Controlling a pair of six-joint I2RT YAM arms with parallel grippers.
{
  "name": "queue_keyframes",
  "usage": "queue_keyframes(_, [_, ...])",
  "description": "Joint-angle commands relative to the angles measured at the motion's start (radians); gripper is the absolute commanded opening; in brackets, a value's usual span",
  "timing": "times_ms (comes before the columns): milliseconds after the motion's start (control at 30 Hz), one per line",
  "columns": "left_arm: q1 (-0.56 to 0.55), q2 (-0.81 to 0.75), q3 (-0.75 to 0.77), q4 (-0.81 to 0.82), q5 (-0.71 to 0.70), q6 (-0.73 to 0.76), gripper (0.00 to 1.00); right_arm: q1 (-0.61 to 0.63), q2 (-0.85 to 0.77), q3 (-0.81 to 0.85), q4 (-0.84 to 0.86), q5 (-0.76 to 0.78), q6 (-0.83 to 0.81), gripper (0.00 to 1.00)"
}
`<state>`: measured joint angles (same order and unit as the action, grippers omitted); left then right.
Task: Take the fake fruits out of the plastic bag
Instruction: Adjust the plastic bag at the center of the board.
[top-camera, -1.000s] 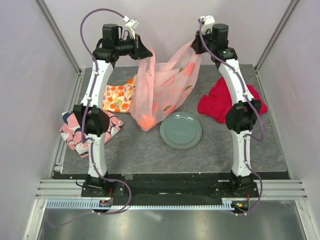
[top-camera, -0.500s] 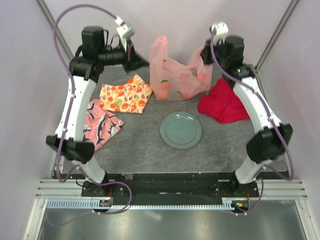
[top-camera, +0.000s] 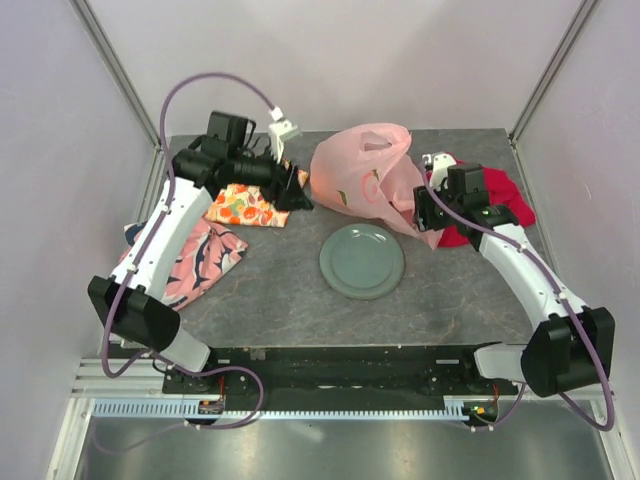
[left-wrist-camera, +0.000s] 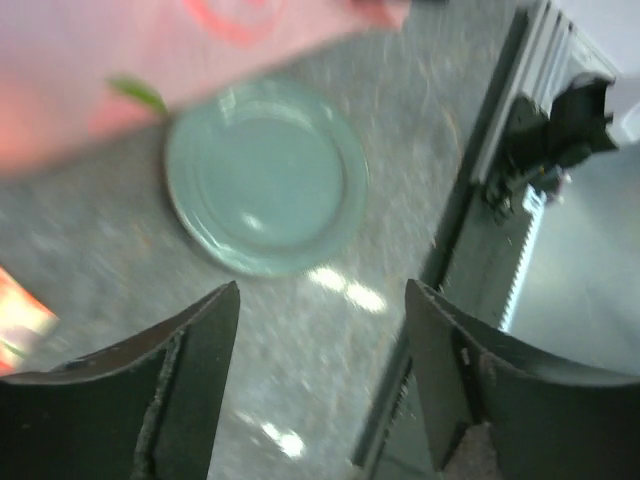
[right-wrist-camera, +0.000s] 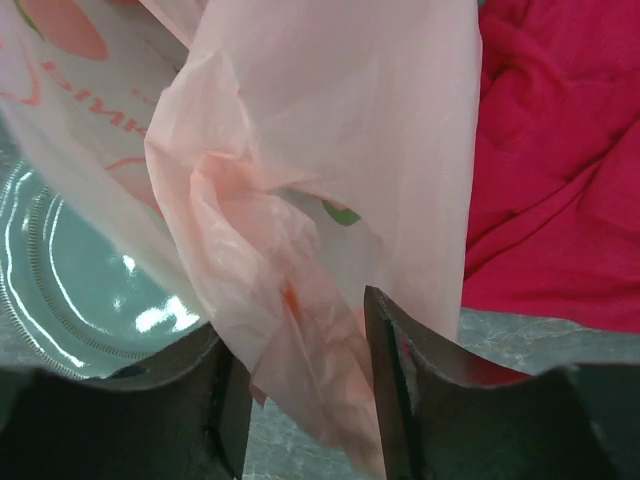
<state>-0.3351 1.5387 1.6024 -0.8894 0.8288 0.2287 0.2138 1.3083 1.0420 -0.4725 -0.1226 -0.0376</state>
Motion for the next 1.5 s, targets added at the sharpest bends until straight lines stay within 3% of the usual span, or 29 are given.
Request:
queue_keyframes(0, [-0.07, 0.073, 0.255, 0.136, -0.036, -0.028, 0.77, -0.004, -0.037, 0.14, -0.029, -0.011, -0.03, 0.58])
queue_keyframes(100, [-0.133, 0.175, 0.372, 0.181, -0.048, -0.037, 0.79, -0.005, -0.014, 0.269, -0.09, -0.02, -0.05, 0.64])
queue_keyframes(133, [-0.149, 0.188, 0.379, 0.214, -0.092, -0.035, 0.83, -0.004, -0.009, 0.309, -0.103, -0.028, -0.05, 0.68])
queue_keyframes(233, [-0.215, 0.254, 0.393, 0.331, -0.24, -0.02, 0.87, -0.004, 0.008, 0.337, -0.107, -0.029, -0.022, 0.69])
queue_keyframes(400, [-0.255, 0.452, 0.565, 0.381, -0.321, -0.092, 0.87, -0.013, 0.014, 0.322, -0.103, -0.055, 0.002, 0.7])
queue_keyframes(633, [-0.292, 0.596, 0.703, 0.504, -0.497, -0.123, 0.88, -0.03, 0.008, 0.299, -0.107, -0.067, -0.001, 0.72])
queue_keyframes(733, [-0.298, 0.615, 0.735, 0.527, -0.528, -0.147, 0.87, -0.033, 0.003, 0.302, -0.139, -0.149, -0.028, 0.74])
queue_keyframes(967, [-0.3, 0.534, 0.683, 0.543, -0.522, -0.149, 0.84, -0.034, -0.012, 0.233, -0.147, -0.167, -0.064, 0.81])
queue_keyframes(1367, [-0.314, 0.658, 0.74, 0.511, -0.41, -0.138, 0.85, -0.034, 0.045, 0.256, -0.179, -0.236, -0.113, 0.87])
queue_keyframes(1467, [-0.318, 0.676, 0.745, 0.507, -0.381, -0.12, 0.7, -0.033, 0.054, 0.259, -0.204, -0.25, -0.123, 0.88])
